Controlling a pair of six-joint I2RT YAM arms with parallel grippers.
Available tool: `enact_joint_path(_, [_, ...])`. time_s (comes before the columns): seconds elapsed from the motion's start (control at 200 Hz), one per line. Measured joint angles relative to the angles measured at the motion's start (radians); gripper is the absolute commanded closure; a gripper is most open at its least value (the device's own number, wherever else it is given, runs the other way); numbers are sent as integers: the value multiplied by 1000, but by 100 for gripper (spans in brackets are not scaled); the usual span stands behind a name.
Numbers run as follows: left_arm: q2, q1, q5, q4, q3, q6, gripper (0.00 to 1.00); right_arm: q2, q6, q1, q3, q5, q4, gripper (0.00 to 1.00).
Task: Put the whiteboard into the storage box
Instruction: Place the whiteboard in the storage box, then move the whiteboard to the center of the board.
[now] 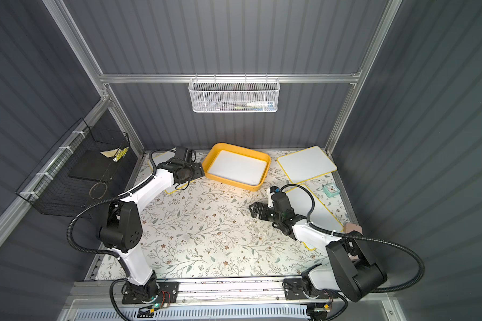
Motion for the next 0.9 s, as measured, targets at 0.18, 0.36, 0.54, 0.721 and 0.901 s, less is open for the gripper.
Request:
enact_joint_path(0.18, [51, 71, 35, -69, 22, 50, 25, 0, 0, -6, 0, 0, -2, 1])
enact_joint_path(0.36, [186, 93, 121, -114, 109, 140, 26, 0, 1, -6, 2, -4, -2, 1])
enact_joint_path(0.54, [286, 114, 182, -162, 183, 228, 26, 0, 0, -7, 2, -3, -2, 1])
enact_joint_path(0.721, [298, 140, 180, -196, 224, 298, 26, -2, 1, -12, 2, -4, -2, 1])
enact_joint_path(0.901, [299, 150, 156, -214, 267, 393, 27, -2, 1, -12, 2, -5, -1, 1])
